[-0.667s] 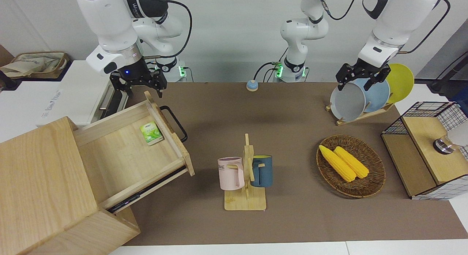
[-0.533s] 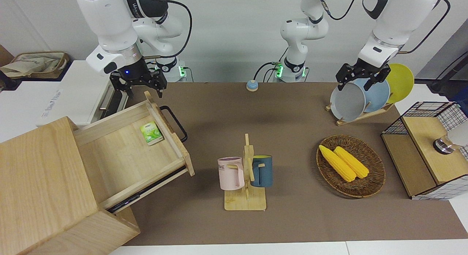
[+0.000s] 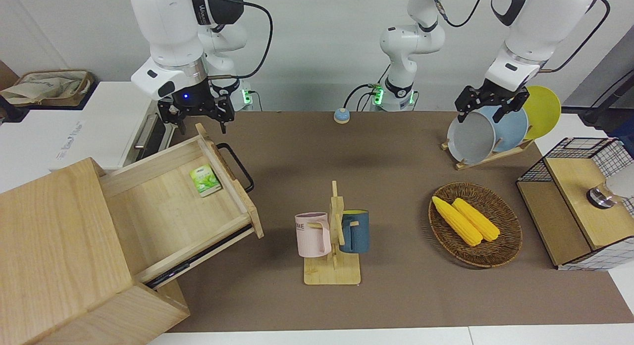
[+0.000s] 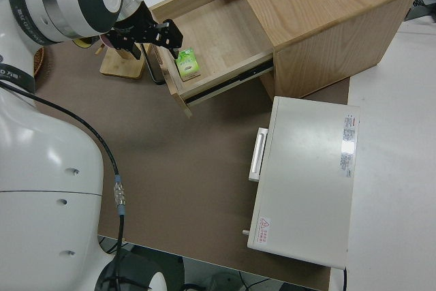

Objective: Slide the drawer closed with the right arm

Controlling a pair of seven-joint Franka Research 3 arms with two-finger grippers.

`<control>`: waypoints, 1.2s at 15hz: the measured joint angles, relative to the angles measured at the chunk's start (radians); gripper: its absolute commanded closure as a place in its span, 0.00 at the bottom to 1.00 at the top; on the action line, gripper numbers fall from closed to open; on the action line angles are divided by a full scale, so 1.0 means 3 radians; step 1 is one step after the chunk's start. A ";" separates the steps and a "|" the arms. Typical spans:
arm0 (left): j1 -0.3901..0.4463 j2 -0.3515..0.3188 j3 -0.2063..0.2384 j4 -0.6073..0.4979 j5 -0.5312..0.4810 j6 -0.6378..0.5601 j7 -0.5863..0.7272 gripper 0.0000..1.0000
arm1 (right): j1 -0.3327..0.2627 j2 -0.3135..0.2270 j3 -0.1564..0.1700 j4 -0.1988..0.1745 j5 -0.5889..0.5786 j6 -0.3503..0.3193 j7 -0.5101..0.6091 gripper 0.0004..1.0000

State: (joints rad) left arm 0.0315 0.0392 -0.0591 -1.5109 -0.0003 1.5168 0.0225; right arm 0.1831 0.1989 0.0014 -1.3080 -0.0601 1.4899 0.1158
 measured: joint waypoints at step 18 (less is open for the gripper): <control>0.0000 0.0000 0.0000 0.0000 0.0000 0.0000 0.0000 0.01 | 0.0000 0.0000 -0.0006 0.0000 -0.0017 0.0001 -0.0015 1.00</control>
State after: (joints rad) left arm 0.0315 0.0392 -0.0591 -1.5109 -0.0003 1.5168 0.0225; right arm 0.1830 0.1989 -0.0004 -1.3080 -0.0652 1.4902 0.1113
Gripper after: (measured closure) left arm 0.004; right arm 0.991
